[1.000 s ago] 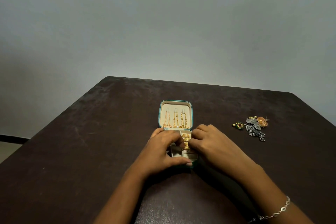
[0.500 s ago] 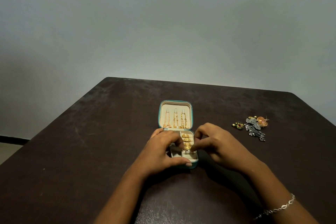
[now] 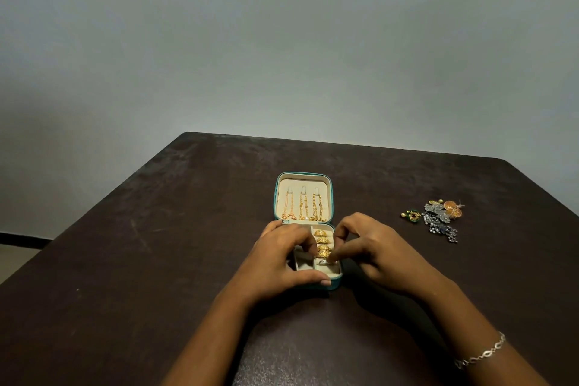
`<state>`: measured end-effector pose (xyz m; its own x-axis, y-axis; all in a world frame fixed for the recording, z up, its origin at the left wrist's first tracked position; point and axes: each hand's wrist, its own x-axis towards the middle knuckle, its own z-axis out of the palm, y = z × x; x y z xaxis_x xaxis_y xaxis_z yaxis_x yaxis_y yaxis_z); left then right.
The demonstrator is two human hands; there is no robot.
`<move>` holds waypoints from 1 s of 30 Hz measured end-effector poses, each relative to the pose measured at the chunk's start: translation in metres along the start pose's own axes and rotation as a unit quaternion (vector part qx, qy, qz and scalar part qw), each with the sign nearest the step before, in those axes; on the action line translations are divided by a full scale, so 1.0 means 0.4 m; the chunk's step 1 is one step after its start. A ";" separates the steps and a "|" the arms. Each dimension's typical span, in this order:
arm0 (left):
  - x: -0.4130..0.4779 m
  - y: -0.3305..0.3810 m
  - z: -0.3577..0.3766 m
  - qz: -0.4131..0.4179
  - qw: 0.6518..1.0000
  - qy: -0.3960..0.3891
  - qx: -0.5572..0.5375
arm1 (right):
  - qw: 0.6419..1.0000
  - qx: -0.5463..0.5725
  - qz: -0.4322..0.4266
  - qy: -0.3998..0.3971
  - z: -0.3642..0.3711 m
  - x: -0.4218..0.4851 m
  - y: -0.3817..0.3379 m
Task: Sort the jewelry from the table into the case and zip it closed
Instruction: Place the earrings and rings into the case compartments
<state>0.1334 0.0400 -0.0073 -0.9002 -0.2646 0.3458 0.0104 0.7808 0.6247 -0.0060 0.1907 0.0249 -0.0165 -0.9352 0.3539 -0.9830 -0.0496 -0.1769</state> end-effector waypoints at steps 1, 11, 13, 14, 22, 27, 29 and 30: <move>-0.001 0.000 0.000 -0.001 1.000 0.001 0.000 | 1.000 0.003 0.001 -0.001 0.003 0.000 0.001; -0.001 -0.001 -0.002 -0.004 1.000 -0.010 0.005 | 1.000 -0.025 0.002 0.014 0.004 0.002 -0.003; 0.000 0.000 -0.001 0.004 1.000 -0.013 0.010 | 0.999 -0.033 0.000 0.014 0.005 0.002 -0.002; 0.001 -0.001 -0.001 0.003 1.000 -0.014 0.011 | 0.999 -0.031 -0.001 0.016 0.005 0.002 -0.002; -0.001 0.001 -0.003 -0.024 1.000 -0.015 0.000 | 0.997 -0.065 0.015 0.033 0.018 0.004 0.007; -0.001 -0.003 -0.002 -0.017 1.000 -0.015 0.001 | 0.996 -0.075 0.027 0.039 0.026 0.010 0.013; -0.001 -0.001 -0.002 -0.013 1.000 -0.014 0.001 | 0.996 -0.072 0.036 0.034 0.029 0.008 0.016; 0.000 -0.001 -0.002 -0.012 1.000 -0.014 0.002 | 0.996 -0.073 0.038 0.030 0.029 0.006 0.017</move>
<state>0.1338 0.0392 -0.0067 -0.9123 -0.2667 0.3107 -0.0124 0.7764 0.6301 -0.0104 0.1839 0.0140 -0.0990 -0.9115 0.3993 -0.9945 0.0765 -0.0719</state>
